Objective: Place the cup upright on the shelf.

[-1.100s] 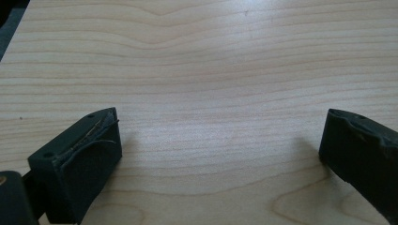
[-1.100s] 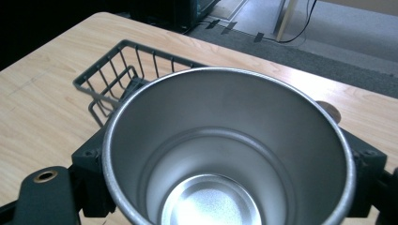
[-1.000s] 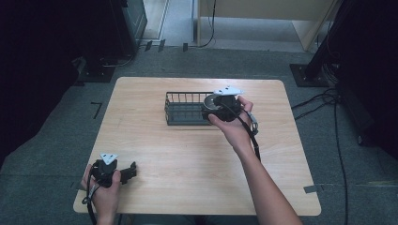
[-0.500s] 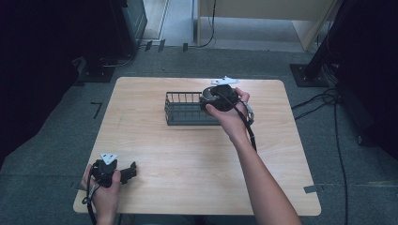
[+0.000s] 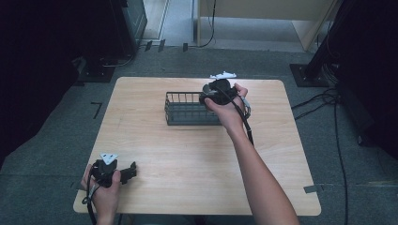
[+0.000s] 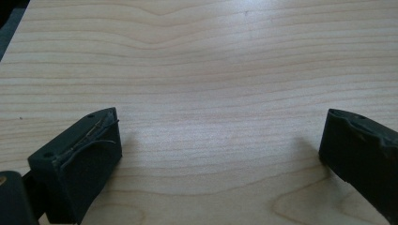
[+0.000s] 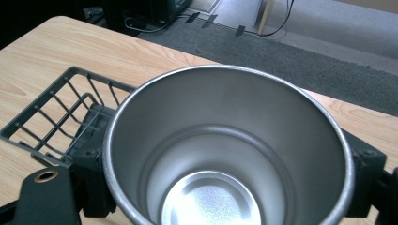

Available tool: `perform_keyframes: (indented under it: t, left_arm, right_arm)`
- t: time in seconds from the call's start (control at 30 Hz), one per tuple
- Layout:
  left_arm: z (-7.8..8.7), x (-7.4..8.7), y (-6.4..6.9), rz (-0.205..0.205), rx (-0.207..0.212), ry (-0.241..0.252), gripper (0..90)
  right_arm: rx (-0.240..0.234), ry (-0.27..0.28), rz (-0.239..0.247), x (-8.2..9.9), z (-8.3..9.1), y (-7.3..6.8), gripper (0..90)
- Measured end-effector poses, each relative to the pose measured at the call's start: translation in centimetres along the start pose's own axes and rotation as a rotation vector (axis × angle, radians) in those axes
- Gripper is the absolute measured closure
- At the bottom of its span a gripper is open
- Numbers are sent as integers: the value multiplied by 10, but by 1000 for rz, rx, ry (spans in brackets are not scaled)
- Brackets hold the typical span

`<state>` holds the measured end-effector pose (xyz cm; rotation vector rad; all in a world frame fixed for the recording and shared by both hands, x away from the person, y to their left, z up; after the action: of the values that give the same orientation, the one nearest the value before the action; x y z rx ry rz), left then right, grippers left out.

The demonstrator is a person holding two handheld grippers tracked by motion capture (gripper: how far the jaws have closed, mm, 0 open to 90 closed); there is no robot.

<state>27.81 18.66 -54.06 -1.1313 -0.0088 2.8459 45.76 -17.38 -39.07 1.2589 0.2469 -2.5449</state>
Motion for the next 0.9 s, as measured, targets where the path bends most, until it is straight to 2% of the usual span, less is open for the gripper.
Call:
perform_keyframes:
  t: [0.3, 0.43, 0.9]
  left_arm:
    - [0, 0, 0, -1, 0, 0, 0]
    - [0, 0, 0, 0, 0, 1, 0]
    - [0, 0, 0, -1, 1, 0, 0]
  right_arm:
    - [12, -6, -11, -8, -10, 3, 155]
    - [26, -13, 2, -10, -18, 1, 155]
    - [20, -35, 16, -5, -37, -4, 155]
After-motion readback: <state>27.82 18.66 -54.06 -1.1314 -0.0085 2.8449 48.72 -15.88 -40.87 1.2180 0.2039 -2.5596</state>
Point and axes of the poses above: each handheld gripper's, and its own axes: z roughly backward along the jaws, x roughly out of its underside, y roughly to its right, the point moved 3 cm from there along -z, roughly forward along the jaws, and after that the axes turned 2 degrees about -x, right-handed, at the moved point
